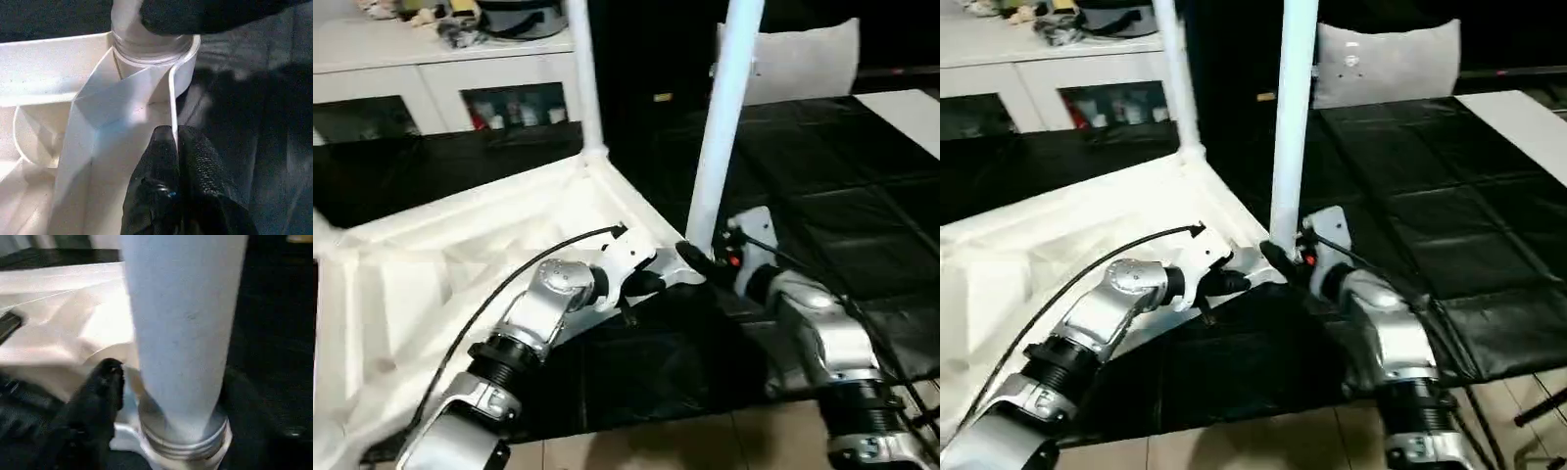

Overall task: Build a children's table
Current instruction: Rotate leg to tighten

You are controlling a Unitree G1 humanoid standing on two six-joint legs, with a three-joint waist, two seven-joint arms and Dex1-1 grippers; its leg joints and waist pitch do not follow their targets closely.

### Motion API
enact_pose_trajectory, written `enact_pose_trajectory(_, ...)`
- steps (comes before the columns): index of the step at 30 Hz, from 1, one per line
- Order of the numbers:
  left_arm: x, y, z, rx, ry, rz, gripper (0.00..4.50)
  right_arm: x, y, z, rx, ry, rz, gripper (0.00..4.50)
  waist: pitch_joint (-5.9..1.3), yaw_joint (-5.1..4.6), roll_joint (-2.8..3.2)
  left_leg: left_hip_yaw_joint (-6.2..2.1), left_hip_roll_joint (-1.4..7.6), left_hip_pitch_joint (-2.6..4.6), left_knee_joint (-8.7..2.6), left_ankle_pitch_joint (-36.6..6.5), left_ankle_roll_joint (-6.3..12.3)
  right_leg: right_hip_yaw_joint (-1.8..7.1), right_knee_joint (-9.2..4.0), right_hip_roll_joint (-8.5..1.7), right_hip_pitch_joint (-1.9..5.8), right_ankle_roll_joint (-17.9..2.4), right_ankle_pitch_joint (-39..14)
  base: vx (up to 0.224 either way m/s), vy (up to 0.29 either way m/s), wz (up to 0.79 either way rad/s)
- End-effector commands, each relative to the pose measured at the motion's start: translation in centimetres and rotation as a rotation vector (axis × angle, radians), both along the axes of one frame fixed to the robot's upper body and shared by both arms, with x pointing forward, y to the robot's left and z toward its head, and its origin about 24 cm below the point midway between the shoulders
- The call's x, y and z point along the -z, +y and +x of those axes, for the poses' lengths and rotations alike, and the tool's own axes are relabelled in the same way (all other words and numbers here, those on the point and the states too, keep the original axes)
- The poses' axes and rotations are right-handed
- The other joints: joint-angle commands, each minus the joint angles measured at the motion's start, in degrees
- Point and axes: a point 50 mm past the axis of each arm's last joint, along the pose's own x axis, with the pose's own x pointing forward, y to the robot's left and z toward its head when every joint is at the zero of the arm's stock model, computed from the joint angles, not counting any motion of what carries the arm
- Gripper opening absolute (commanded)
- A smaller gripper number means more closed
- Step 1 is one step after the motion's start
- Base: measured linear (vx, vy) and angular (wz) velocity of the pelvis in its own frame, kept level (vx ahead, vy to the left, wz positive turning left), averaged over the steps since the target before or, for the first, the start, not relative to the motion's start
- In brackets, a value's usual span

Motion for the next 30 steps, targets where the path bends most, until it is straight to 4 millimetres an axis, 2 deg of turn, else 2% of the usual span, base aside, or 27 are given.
enact_pose_trajectory(1, -0.9, 0.2, 0.0, 0.080, -0.049, -0.001, 0.00, -0.5, 0.1, -0.4, -0.116, -0.016, 0.035, 3.56, -3.65, 0.55, -0.96, -0.20, 1.12, -0.09, -3.48, -8.50, 4.28, 2.15, -4.19, -3.36, 3.60, -10.26, -13.76, 0.000, 0.000, 0.00)
enact_pose_trajectory(3, -0.7, 0.9, -0.1, 0.119, -0.054, 0.033, 0.00, -0.7, -0.8, -0.6, -0.179, -0.009, 0.007, 3.77, -3.71, 0.75, -0.80, -0.20, 1.20, -0.06, -3.37, -7.64, 4.75, 2.13, -3.98, -3.38, 3.50, -10.94, -11.91, 0.000, 0.000, 0.00)
enact_pose_trajectory(5, -0.6, 1.6, -0.1, 0.172, -0.072, 0.078, 0.00, -0.7, -1.7, -0.8, -0.246, 0.001, -0.056, 3.80, -3.77, 1.16, -0.82, -0.20, 1.25, 0.03, -3.25, -7.32, 4.99, 2.10, -3.87, -3.35, 3.56, -11.34, -11.13, 0.000, 0.000, 0.00)
enact_pose_trajectory(6, -0.6, 1.6, -0.1, 0.172, -0.072, 0.078, 0.00, -0.7, -1.7, -0.8, -0.246, 0.001, -0.056, 4.01, -3.71, 1.47, -0.82, -0.09, 1.34, 0.07, -3.22, -7.19, 5.09, 2.18, -3.81, -3.31, 3.43, -11.58, -10.66, 0.000, 0.000, 0.00)
enact_pose_trajectory(7, -0.6, 2.1, -0.4, 0.236, -0.071, 0.092, 0.00, -0.9, -2.2, -1.0, -0.304, 0.001, -0.091, 4.01, -3.77, 1.86, -0.78, -0.05, 1.39, 0.25, -3.16, -7.32, 4.98, 2.18, -3.74, -3.43, 3.33, -12.00, -10.41, 0.000, 0.000, 0.00)
enact_pose_trajectory(10, -0.6, 2.7, -1.2, 0.359, -0.049, 0.109, 0.00, -1.3, -2.7, -1.3, -0.419, 0.001, -0.110, 4.01, -3.73, 2.18, -0.79, 0.00, 1.50, 0.19, -3.18, -7.78, 5.00, 2.14, -3.59, -3.42, 3.35, -12.48, -10.20, 0.000, 0.000, 0.00)
enact_pose_trajectory(11, -0.4, 3.1, -1.5, 0.398, -0.032, 0.131, 0.00, -1.5, -2.8, -1.5, -0.464, 0.001, -0.104, 3.72, -3.79, 2.38, -1.11, 0.02, 1.55, 0.22, -3.15, -7.92, 5.18, 2.13, -3.46, -3.47, 3.43, -12.70, -10.16, 0.000, 0.000, 0.00)
enact_pose_trajectory(12, -0.3, 3.3, -1.6, 0.419, -0.022, 0.147, 0.00, -1.5, -2.9, -1.5, -0.488, 0.002, -0.102, 3.65, -3.77, 2.47, -0.96, 0.01, 1.63, 0.20, -3.16, -7.96, 5.24, 2.17, -3.36, -3.50, 3.39, -12.78, -10.14, 0.000, 0.000, 0.00)
enact_pose_trajectory(13, -0.1, 3.6, -1.9, 0.474, -0.019, 0.176, 0.00, -1.6, -2.9, -1.7, -0.534, 0.010, -0.098, 3.69, -3.68, 2.76, -1.26, 0.04, 1.64, 0.18, -3.18, -8.32, 5.44, 2.16, -3.39, -3.56, 3.30, -12.79, -11.17, 0.000, 0.000, 0.00)
enact_pose_trajectory(16, 0.0, 4.0, -2.2, 0.544, -0.014, 0.202, 0.00, -1.6, -2.8, -1.9, -0.591, 0.024, -0.092, 3.22, -3.66, 3.11, -1.15, 0.08, 1.78, 0.36, -3.21, -8.68, 5.14, 2.22, -3.51, -3.61, 3.10, -12.42, -12.73, 0.000, 0.000, 0.00)
enact_pose_trajectory(18, -0.2, 4.1, -2.4, 0.588, 0.000, 0.189, 0.00, -1.6, -2.5, -2.1, -0.646, 0.037, -0.075, 3.19, -3.63, 3.45, -1.24, 0.09, 1.85, 0.48, -3.29, -9.10, 4.57, 2.25, -3.49, -3.61, 3.05, -12.55, -13.14, 0.000, 0.000, 0.00)
enact_pose_trajectory(19, -0.2, 4.1, -2.5, 0.593, 0.001, 0.187, 0.00, -1.6, -2.4, -2.1, -0.656, 0.041, -0.069, 3.00, -3.64, 3.58, -1.17, 0.05, 1.90, 0.41, -3.31, -9.11, 4.44, 2.29, -3.36, -3.66, 3.07, -12.55, -13.02, 0.000, 0.000, 0.00)
enact_pose_trajectory(26, -0.4, 3.9, -2.8, 0.644, 0.002, 0.169, 0.00, -1.3, -1.3, -3.0, -0.781, 0.087, -0.012, 2.54, -3.80, 4.44, -1.45, 0.11, 1.89, 0.44, -3.17, -7.94, 4.56, 2.35, -3.18, -3.65, 2.99, -12.51, -12.38, 0.000, 0.000, 0.00)
enact_pose_trajectory(30, -0.4, 3.9, -2.8, 0.648, 0.000, 0.167, 0.00, -1.0, -1.0, -3.1, -0.800, 0.099, -0.006, 2.17, -3.70, 4.49, -1.50, 0.04, 1.84, 0.37, -3.28, -8.61, 3.90, 2.31, -3.39, -3.71, 2.99, -11.54, -14.77, 0.000, 0.000, 0.00)
